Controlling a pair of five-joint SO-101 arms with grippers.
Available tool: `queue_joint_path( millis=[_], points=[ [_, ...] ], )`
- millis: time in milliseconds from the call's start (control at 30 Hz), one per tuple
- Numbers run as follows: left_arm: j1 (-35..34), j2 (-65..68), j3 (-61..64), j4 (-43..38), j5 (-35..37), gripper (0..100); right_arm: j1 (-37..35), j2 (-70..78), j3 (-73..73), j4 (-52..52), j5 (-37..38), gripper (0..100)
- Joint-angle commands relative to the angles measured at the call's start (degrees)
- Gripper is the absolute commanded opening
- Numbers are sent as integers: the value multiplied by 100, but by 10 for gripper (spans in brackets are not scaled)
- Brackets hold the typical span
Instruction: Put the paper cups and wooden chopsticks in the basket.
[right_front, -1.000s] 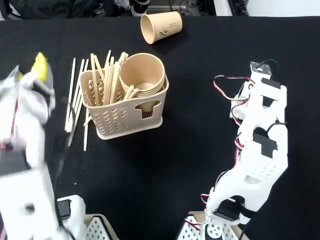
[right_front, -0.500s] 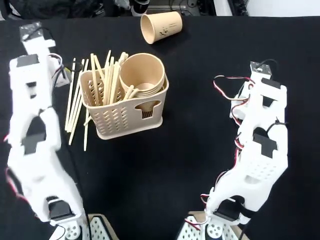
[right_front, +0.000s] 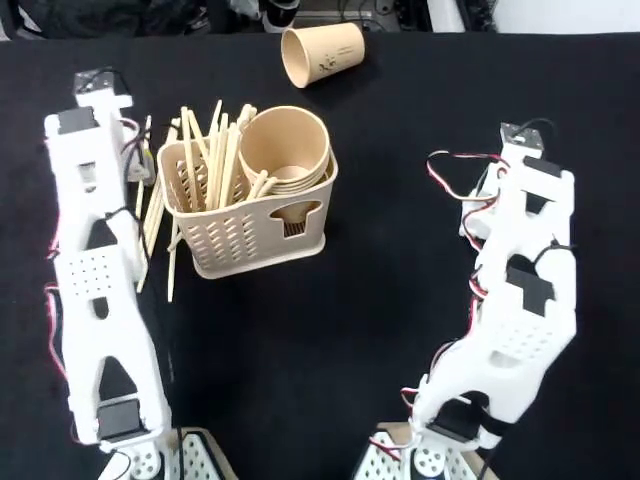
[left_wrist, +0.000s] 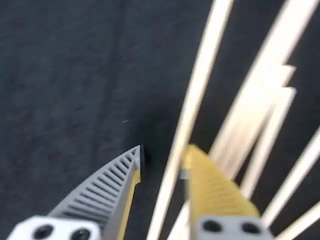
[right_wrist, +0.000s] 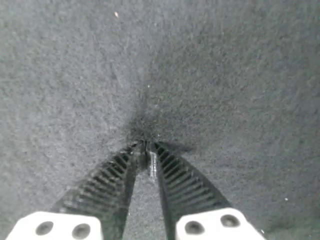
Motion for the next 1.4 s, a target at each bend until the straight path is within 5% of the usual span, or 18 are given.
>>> queue_joint_path(
  millis=[0, 467, 633, 933, 1100, 1367],
  points=[
    [-338, 387, -1490, 440, -44, 49, 9, -136, 31, -18, 26, 12],
    [-453, -2057, -1297, 1037, 607, 27, 9, -136, 22, -18, 18, 12],
    [-505, -3701, 629, 1037, 1345, 28, 9, -136, 13, -18, 35, 12],
    [-75, -6752, 3749, 589, 1371, 28, -9, -136, 22, -18, 44, 12],
    [-66, -8659, 6343, -721, 1407, 28, -9, -136, 22, -18, 44, 12],
    [462, -12941, 11099, -4554, 1389, 28, -9, -136, 22, -18, 44, 12]
  ],
)
